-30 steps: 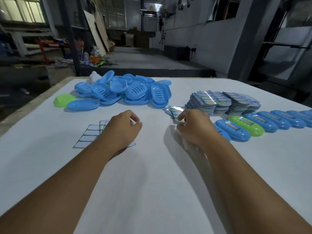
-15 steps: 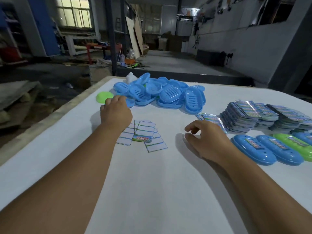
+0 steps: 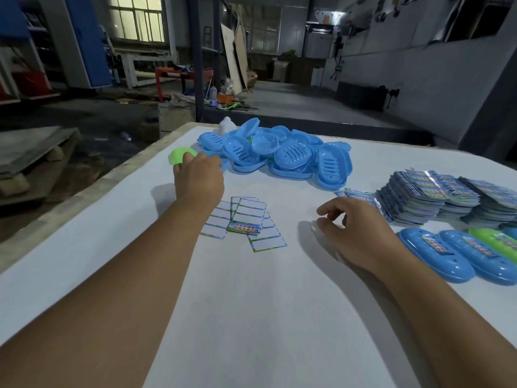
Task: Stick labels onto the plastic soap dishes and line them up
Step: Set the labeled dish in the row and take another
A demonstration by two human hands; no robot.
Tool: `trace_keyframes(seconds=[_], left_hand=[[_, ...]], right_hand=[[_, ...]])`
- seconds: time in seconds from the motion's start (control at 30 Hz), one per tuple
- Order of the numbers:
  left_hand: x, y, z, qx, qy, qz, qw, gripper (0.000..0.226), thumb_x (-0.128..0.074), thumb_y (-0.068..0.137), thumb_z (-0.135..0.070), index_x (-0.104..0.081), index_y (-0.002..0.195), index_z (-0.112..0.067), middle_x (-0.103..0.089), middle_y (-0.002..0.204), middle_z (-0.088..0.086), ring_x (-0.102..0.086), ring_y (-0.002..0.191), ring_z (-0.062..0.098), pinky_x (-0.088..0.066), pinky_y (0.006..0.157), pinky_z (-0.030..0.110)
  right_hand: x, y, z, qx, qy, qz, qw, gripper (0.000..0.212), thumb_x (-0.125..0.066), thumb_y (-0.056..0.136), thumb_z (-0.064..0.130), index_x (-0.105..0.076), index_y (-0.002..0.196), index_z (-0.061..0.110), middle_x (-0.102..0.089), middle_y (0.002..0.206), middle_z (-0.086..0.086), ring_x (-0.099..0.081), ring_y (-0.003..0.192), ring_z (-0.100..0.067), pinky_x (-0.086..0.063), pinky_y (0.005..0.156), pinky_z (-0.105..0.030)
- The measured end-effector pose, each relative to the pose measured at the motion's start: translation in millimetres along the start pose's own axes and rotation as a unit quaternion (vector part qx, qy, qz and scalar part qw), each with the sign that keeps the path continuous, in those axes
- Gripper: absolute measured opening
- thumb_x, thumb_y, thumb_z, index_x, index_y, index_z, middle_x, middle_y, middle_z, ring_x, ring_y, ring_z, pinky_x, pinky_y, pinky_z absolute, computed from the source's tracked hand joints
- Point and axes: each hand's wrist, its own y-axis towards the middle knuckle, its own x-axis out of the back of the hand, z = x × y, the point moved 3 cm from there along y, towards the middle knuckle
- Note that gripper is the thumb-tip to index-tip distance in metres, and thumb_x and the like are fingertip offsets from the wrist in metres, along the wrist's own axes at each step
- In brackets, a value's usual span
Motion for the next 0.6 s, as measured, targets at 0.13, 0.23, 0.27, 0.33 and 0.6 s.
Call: trace_keyframes(seconds=[0.13,0.23,0.27,0.33,0.6], left_hand=[[25,-15,-27,-0.091,-0.130,-0.066,0.985,0.029,-0.043,0.105,-0.024,-0.062,0.123,-0.013,-0.058,0.107,0.014,-0.052,0.101,0.032,-0.047,0.080,0.045],[38,-32,-48,-0.136,-0.224,-0.053,0.964,0.032,-0.042,0.105,-0.023,-0.064,0.126,-0.014,-0.054,0.104,0.013,-0.051,0.102,0.031,-0.047,0.087,0.046],[41,-37,-54,-0.148,-0.249,-0.043,0.956,0.032,-0.043,0.105,-0.023,-0.065,0.126,-0.015,-0.052,0.102,0.010,-0.052,0.101,0.029,-0.046,0.088,0.044],[47,-45,-66,-0.155,-0.307,-0.014,0.939,0.031,-0.044,0.104,-0.023,-0.068,0.122,-0.017,-0.049,0.098,0.004,-0.052,0.095,0.023,-0.043,0.087,0.036],[34,-64,-94,-0.050,-0.461,0.176,0.868,0.008,-0.055,0.098,-0.031,-0.062,0.098,-0.036,-0.057,0.075,-0.009,-0.050,0.051,0.000,-0.041,0.051,0.019]], right_hand=[[-1,0,3,0.006,0.012,-0.009,1.000,0.012,-0.066,0.092,0.032,-0.068,0.104,0.035,-0.062,0.093,0.017,-0.050,0.077,0.006,-0.032,0.067,-0.008],[-1,0,5,0.014,0.020,-0.021,0.999,0.017,-0.066,0.093,0.029,-0.067,0.109,0.035,-0.060,0.092,0.018,-0.050,0.078,0.006,-0.034,0.068,-0.005],[-1,0,6,0.018,0.026,-0.025,0.999,0.021,-0.066,0.093,0.030,-0.065,0.112,0.037,-0.059,0.094,0.019,-0.051,0.079,0.005,-0.035,0.069,-0.006],[-1,-1,9,0.037,0.048,-0.036,0.998,0.035,-0.070,0.090,0.032,-0.059,0.122,0.042,-0.055,0.103,0.021,-0.053,0.085,0.006,-0.040,0.073,-0.012],[0,-8,24,0.134,0.140,0.009,0.981,0.077,-0.085,0.071,0.030,-0.048,0.136,0.049,-0.050,0.131,0.027,-0.053,0.118,0.002,-0.047,0.095,-0.023]])
